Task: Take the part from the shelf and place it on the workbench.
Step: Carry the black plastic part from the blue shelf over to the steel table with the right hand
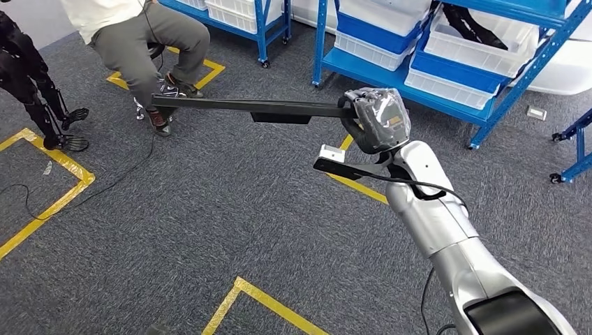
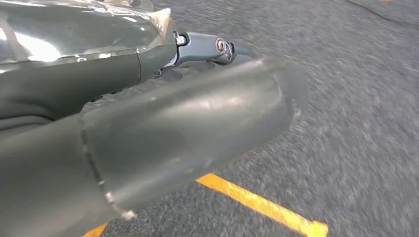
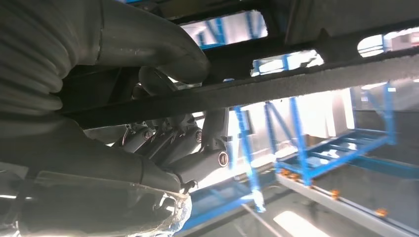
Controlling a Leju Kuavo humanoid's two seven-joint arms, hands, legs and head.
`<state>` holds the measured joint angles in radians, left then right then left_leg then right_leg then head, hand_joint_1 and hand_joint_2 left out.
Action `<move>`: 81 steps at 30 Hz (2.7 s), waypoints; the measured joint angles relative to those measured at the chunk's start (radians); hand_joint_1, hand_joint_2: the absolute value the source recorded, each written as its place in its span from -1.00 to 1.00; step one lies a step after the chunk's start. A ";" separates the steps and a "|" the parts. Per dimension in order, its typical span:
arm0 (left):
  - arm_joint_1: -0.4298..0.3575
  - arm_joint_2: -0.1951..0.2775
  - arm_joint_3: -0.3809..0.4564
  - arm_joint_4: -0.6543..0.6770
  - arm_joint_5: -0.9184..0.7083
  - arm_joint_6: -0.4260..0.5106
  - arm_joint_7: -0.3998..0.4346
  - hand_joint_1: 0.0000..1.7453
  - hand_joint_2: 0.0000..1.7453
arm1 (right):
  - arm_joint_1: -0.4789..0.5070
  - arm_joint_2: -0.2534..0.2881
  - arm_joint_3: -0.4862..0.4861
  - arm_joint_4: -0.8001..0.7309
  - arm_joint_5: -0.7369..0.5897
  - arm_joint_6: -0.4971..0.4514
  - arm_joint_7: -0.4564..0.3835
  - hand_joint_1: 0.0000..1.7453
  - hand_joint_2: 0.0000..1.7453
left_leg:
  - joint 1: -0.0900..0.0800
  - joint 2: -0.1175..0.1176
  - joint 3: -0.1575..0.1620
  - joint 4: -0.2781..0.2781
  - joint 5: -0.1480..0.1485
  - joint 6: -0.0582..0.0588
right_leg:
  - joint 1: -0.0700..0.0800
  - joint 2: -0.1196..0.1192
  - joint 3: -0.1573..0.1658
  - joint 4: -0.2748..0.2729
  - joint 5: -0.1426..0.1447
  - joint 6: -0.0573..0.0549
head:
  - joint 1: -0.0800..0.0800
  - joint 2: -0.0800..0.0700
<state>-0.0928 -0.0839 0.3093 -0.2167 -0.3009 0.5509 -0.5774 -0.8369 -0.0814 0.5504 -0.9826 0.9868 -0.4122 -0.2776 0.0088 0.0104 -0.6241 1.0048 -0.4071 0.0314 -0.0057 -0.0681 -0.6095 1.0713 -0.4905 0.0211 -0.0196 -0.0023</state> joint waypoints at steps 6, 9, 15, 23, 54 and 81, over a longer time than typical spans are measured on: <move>0.003 -0.002 0.001 0.000 0.000 0.004 0.001 -1.00 -1.00 | 0.008 -0.003 -0.002 0.000 0.002 0.019 0.006 0.86 1.00 | -0.001 -0.082 -0.006 0.001 0.007 0.010 | -0.004 0.071 -0.082 0.177 -0.057 0.007 | 0.005 0.000; 0.004 -0.004 0.001 0.000 0.000 0.005 0.001 -1.00 -1.00 | 0.004 -0.003 -0.003 0.000 0.003 0.021 0.005 0.86 1.00 | -0.004 -0.119 -0.010 0.007 0.008 0.003 | -0.007 0.114 0.011 -0.018 0.017 0.013 | 0.006 0.000; 0.014 -0.003 0.010 0.001 0.000 0.011 -0.002 -1.00 -1.00 | -0.001 0.009 -0.003 -0.001 0.007 0.030 0.005 0.86 1.00 | -0.004 -0.103 -0.041 0.046 -0.014 -0.026 | -0.020 0.077 0.042 -0.069 0.038 -0.019 | 0.001 0.000; 0.013 -0.003 0.016 0.001 0.000 0.017 -0.010 -1.00 -1.00 | -0.001 0.021 -0.001 -0.001 0.010 0.035 0.004 0.86 1.00 | 0.018 0.026 -0.080 0.121 -0.023 -0.056 | -0.018 -0.010 0.049 -0.068 0.026 -0.021 | -0.004 0.000; -0.013 -0.002 0.066 -0.002 0.027 -0.227 -0.082 -1.00 -1.00 | 0.070 -0.011 -0.004 -0.052 0.056 0.044 0.009 0.86 1.00 | 0.020 0.033 -0.068 0.094 -0.009 -0.055 | -0.005 -0.016 0.049 -0.067 0.025 -0.026 | 0.000 0.000; -0.031 0.041 -0.080 0.014 -0.195 -0.494 0.667 -1.00 -1.00 | 0.111 0.005 -0.014 -0.136 0.084 0.086 0.041 0.86 1.00 | 0.013 -0.016 -0.184 0.307 -0.104 -0.047 | -0.004 0.018 0.039 -0.058 0.030 -0.039 | 0.005 0.000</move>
<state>-0.1237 -0.0428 0.2290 -0.2023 -0.4958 0.0571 0.0900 -0.7263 -0.0763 0.5361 -1.1182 1.0712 -0.3265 -0.2367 0.0216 -0.0051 -0.8077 1.3122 -0.5106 -0.0156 -0.0101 -0.0505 -0.5701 1.0131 -0.4607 -0.0180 -0.0143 -0.0023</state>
